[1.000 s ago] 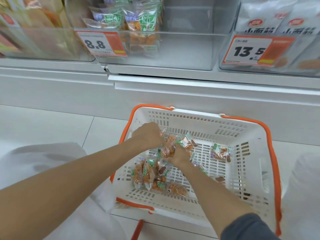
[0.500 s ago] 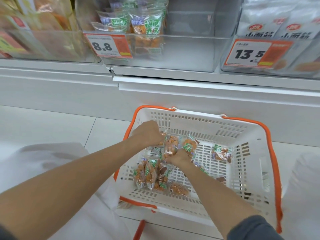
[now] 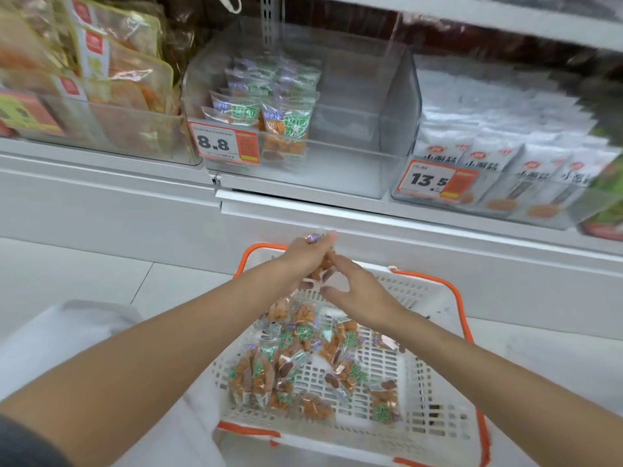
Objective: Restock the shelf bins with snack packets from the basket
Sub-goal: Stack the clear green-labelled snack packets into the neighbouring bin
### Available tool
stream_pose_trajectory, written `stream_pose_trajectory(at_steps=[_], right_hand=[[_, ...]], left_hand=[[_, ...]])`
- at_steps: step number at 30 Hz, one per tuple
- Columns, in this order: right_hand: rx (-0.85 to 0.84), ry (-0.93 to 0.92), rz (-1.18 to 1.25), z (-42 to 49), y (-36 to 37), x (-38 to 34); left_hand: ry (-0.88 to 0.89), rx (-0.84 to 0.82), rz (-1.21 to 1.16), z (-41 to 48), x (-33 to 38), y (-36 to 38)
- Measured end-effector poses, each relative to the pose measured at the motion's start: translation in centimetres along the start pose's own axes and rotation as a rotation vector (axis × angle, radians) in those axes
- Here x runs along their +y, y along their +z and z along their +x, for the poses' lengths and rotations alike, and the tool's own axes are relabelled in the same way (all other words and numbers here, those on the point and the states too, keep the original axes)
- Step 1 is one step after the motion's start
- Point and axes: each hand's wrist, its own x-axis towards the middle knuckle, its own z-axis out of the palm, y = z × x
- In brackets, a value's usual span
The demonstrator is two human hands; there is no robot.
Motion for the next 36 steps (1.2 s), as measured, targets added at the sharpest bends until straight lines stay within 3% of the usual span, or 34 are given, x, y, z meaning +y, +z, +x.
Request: stream_pose_trajectory(at_steps=[2, 4, 7, 9, 11, 14, 17, 20, 23, 31, 34, 36], right_hand=[[0.183, 0.039, 0.108, -0.3, -1.5, 0.0], [0.34, 0.132, 0.258, 0.1, -2.8, 0.7], [0.263, 0.22, 0.401, 1.0, -3.5, 0.6], [0.219, 0.222, 0.374, 1.5, -3.2, -0.2], [0.275, 0.209, 0.346, 2.1, -2.5, -0.4], [0.384, 0.14, 0.404, 2.6, -2.0, 0.1], [0.468, 0.107, 0.425, 3.0, -1.9, 0.4], [0.483, 0.098, 0.448, 3.3, -1.9, 0.2], [0.428, 0.073, 0.323, 3.5, -2.9, -0.3], [0.594, -0.352, 0.279, 8.0, -10.3, -10.0], [0.626, -0.384, 0.149, 11.4, -12.4, -13.0], [0.58, -0.336, 0.095, 14.0, -12.8, -13.3]], left_hand=[[0.061, 0.087, -0.048, 0.1, 0.4, -0.4], [0.118, 0.072, -0.022, 0.2, 0.8, -0.6], [0.207, -0.026, -0.058, -0.7, 1.4, -0.3], [0.263, -0.087, -0.103, -1.0, 1.5, -0.2], [0.345, -0.064, -0.062, -1.0, 1.4, -0.2], [0.421, 0.141, -0.078, -0.3, 1.2, 0.1], [0.461, 0.237, -0.15, -0.1, 1.2, 0.8], [0.443, 0.249, -0.18, -0.2, 1.6, 0.9], [0.483, 0.267, -0.15, -0.1, 2.0, 0.1], [0.946, 0.323, -0.04, -2.8, 13.2, -6.2], [1.013, 0.371, 0.105, -2.6, 16.7, -10.0], [0.966, 0.4, 0.266, -1.3, 17.6, -12.1]])
